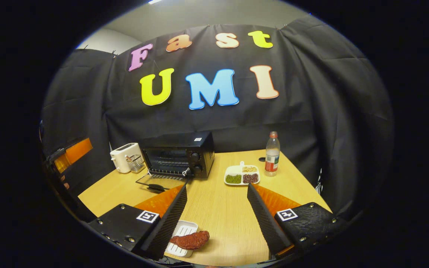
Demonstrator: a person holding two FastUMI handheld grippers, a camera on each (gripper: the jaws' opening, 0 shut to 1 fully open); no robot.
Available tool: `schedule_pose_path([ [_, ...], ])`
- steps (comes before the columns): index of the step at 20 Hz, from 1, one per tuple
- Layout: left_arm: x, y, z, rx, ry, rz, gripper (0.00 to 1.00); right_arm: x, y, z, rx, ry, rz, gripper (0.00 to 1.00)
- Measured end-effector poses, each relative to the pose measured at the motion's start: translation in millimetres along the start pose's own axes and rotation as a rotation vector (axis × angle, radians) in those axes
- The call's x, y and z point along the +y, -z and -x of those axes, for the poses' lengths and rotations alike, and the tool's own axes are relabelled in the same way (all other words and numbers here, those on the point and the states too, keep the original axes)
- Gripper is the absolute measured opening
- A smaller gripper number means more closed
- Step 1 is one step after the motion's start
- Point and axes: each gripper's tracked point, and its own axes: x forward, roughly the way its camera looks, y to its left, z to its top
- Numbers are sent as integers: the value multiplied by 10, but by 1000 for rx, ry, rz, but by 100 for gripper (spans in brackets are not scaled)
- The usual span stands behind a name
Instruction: Open the electric oven with the left hand, put the food in, and close the electric oven.
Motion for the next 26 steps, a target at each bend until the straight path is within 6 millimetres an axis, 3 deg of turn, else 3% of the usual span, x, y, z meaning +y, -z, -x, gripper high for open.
schedule_pose_path([
  [6,90,-207,298,-24,-53,-50,99,115,723,-143,204,-72,-114,99],
  [11,212,-175,283,5,-73,-54,99,153,1195,-193,361,-78,-294,99],
  [15,248,-205,257,5,-76,-63,99,222,1444,-194,455,-97,-401,99],
  [16,226,-187,272,6,-70,-69,99,271,1519,-218,480,-110,-441,74],
  [17,221,-191,274,5,-68,-76,99,335,1570,-165,514,-131,-482,80],
  [20,210,-176,272,6,-71,-89,95,435,1677,-157,574,-168,-582,80],
  [21,213,-185,273,4,-75,-95,99,415,1704,-165,582,-154,-604,70],
  [22,217,-177,279,6,-78,-99,98,459,1675,-131,592,-178,-642,45],
  [23,230,-174,287,7,-83,-100,97,514,1703,-142,600,-190,-655,41],
  [24,235,-165,294,8,-88,-98,96,590,1782,-325,575,-200,-694,41],
  [25,252,-173,305,7,-94,-97,95,526,1631,-166,574,-207,-711,29],
  [26,278,-196,305,3,-105,-100,95,557,1609,-224,561,-198,-727,17],
])
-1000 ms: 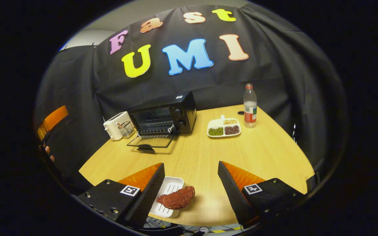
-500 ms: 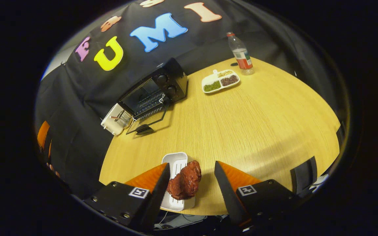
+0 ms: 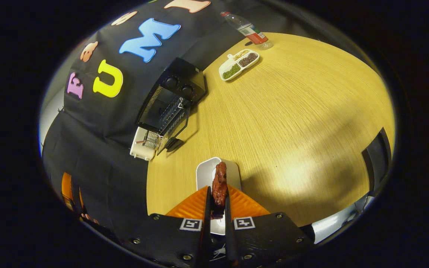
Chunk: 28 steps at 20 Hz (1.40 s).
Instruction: Open the electric oven with the left hand, put the food in, and close the electric oven.
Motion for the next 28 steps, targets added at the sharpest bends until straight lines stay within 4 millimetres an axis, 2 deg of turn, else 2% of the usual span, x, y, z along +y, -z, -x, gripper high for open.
schedule_pose_path([
  [1,27,-5,-8,-3,-11,-2,96,-10,-12,61,12,-11,21,9],
  [4,54,-23,-5,-14,-33,-3,99,65,-23,124,17,-27,97,9],
  [6,52,-33,-13,-19,-40,4,99,148,-132,193,-3,-38,97,9],
  [9,17,-33,-23,-27,-40,11,99,378,-311,273,-33,-77,90,9],
  [13,5,5,-183,-27,-27,27,99,723,-578,265,-72,-115,140,9],
  [16,61,89,-374,-24,-4,38,99,991,-755,109,-111,-135,176,9],
  [19,199,92,-575,-25,3,60,99,1330,-883,-62,-142,-161,177,8],
  [21,345,69,-722,-36,-5,68,99,1494,-942,-219,-147,-159,187,9],
  [24,571,156,-886,-27,-13,71,99,1755,-1007,-484,-153,-171,180,9],
  [28,835,306,-1123,0,-23,68,99,1973,-1157,-861,-170,-170,161,9],
])
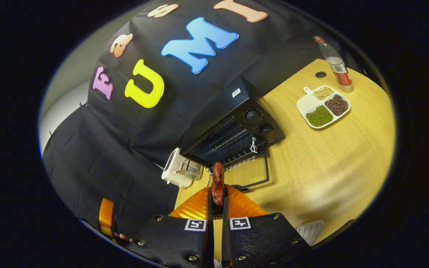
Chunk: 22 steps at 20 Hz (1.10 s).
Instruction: Open the electric oven with the left hand, put the food in, and close the electric oven.
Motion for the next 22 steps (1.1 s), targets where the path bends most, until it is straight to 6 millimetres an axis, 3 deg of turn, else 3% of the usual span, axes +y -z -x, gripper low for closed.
schedule_pose_path([
  [12,674,286,-536,46,-45,-4,99,91,-57,-1291,-19,23,-88,9],
  [16,821,360,-712,60,-48,-22,99,72,-168,-1664,-50,32,-113,9],
  [17,848,376,-761,62,-49,-29,95,64,-201,-1759,-58,34,-116,9],
  [18,886,377,-804,64,-49,-35,99,59,-236,-1851,-63,35,-118,9],
  [19,923,396,-836,68,-50,-40,95,51,-274,-1940,-67,35,-119,9],
  [22,996,455,-951,85,-49,-30,99,11,-378,-2167,-95,47,-105,9],
])
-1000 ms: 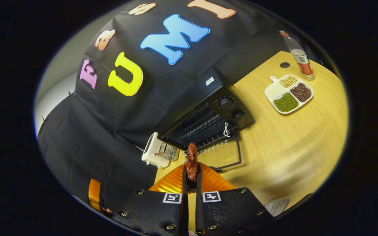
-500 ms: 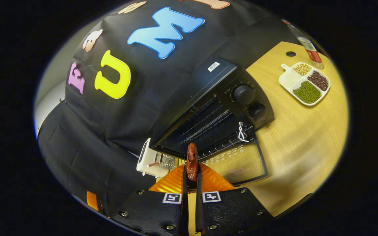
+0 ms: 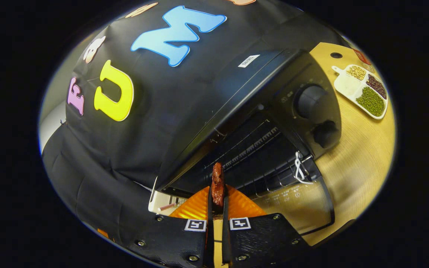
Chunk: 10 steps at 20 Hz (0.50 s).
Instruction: Open the electric oven with the left hand, put the food in, and close the electric oven.
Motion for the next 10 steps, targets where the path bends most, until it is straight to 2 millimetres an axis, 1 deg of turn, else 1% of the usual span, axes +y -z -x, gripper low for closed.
schedule_pose_path([
  [1,18,32,-27,4,0,-1,99,3,-29,-58,-14,-1,5,9],
  [3,38,62,-88,10,-2,-9,95,-12,-128,-154,-54,1,21,9],
  [5,65,86,-134,18,-6,-13,91,-60,-163,-238,-80,8,51,8],
  [7,93,113,-159,26,-10,-16,91,-72,-140,-271,-93,5,80,8],
  [10,114,137,-190,32,-15,-20,95,-96,-152,-292,-141,30,147,9],
])
